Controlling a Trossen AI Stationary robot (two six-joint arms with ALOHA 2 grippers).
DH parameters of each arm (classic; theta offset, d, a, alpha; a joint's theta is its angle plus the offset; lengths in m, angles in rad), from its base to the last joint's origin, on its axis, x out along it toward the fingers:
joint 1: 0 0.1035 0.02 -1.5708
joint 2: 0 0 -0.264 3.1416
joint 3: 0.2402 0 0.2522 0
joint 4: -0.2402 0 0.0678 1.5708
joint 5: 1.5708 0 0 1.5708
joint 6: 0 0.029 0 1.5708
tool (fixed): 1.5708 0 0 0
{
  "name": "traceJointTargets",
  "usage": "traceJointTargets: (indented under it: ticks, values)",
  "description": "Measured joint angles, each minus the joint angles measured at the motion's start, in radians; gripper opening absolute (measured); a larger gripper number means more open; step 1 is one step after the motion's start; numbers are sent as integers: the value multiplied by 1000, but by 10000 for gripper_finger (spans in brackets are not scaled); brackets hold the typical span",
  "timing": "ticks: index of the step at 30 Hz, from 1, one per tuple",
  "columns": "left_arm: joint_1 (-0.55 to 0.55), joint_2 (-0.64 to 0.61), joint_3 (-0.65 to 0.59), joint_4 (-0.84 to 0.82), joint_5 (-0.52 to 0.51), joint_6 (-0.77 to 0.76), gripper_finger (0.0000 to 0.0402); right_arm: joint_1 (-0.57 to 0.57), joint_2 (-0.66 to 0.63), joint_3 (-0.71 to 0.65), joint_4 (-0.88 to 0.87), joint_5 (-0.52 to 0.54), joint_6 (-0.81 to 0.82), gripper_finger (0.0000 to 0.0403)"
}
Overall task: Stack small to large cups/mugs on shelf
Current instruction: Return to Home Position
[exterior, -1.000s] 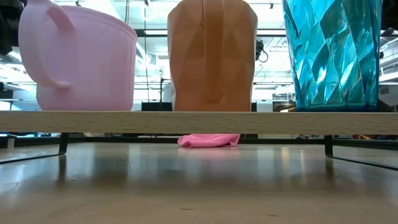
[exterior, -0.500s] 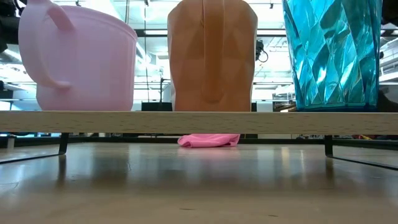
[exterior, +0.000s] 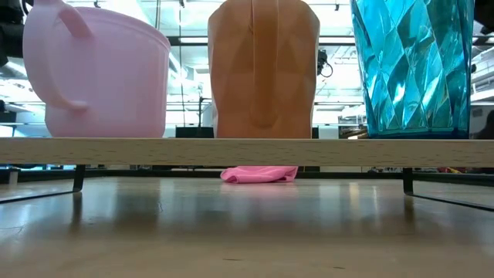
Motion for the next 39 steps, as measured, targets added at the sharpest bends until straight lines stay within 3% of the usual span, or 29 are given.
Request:
traceJointTargets:
  ticks: [12,24,31,39]
  values:
    - [0,0,0,-58,0,-26,35,0,0,-104,102,-8,46,58]
    - [0,0,-5,-130,0,-37,23,0,0,-102,49,-8,94,58]
    - [0,2,-127,13,6,-61,33,0,0,-102,12,-8,122,58]
    - [0,2,-125,2,0,-29,30,0,0,-101,-67,-8,102,58]
